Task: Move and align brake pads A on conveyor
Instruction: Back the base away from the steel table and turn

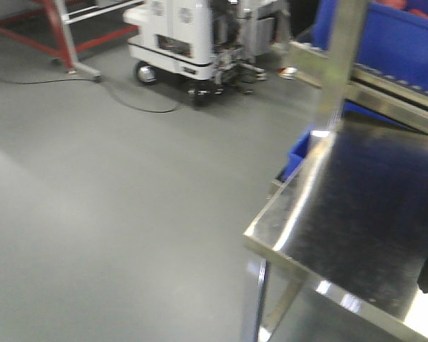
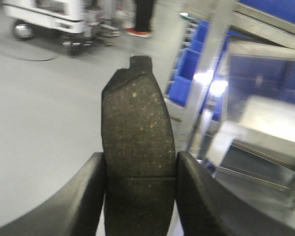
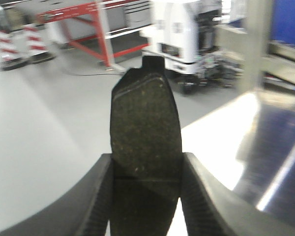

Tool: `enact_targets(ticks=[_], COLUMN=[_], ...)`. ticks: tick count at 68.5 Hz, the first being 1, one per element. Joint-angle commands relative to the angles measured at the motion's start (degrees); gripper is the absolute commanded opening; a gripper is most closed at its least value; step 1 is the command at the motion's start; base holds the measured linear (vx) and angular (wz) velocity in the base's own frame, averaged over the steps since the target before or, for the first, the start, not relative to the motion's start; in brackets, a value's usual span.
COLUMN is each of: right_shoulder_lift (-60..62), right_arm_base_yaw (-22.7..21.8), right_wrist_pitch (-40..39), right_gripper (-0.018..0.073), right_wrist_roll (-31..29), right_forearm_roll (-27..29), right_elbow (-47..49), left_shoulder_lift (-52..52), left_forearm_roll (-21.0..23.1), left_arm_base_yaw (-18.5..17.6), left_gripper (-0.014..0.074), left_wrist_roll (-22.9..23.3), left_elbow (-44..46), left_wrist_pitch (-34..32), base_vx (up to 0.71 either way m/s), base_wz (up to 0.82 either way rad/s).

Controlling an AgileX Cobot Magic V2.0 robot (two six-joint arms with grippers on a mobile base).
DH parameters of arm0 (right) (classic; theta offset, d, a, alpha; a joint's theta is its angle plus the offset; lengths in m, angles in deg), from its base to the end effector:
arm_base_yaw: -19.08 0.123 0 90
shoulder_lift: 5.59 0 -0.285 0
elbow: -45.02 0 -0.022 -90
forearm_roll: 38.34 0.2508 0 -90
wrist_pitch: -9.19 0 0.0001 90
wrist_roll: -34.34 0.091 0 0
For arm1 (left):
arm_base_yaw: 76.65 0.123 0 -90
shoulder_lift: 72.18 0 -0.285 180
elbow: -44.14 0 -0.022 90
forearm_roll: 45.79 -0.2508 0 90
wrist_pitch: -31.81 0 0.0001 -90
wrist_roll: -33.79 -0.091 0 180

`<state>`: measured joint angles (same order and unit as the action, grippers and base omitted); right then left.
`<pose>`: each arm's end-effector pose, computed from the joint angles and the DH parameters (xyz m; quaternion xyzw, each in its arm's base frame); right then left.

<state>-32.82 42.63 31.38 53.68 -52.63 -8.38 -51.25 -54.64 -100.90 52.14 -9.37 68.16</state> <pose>0.0758 0.0238 0.2967 -0.0892 0.7728 0.1252 0.6157 0.0530 -0.0148 0.2815 0.0674 0.8183 -0.1377 0.5540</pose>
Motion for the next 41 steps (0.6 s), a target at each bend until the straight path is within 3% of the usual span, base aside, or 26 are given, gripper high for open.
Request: enact_targets(ticks=[1, 41], right_shoulder_lift=[-0.29, -0.29], right_arm_base_yaw=[-0.22, -0.22], right_wrist_pitch=[-5.59, -5.59], right_gripper=[-0.0004, -0.0004], right_wrist_roll=[-0.24, -0.24], right_forearm_roll=[-0.89, -0.89], right_elbow=[1.82, 1.82], left_shoulder_lift=[0.66, 0.66], left_forearm_roll=[-0.45, -0.45], left_arm_base_yaw=[-0.24, -0.24], left_gripper=[-0.0007, -0.0007], left_wrist_roll=[0.12, 0.12], left_elbow=[1.54, 1.54], left_wrist_pitch=[-5.27, -5.27], base_vx=[-0.18, -0.18], base_wz=[0.73, 0.81])
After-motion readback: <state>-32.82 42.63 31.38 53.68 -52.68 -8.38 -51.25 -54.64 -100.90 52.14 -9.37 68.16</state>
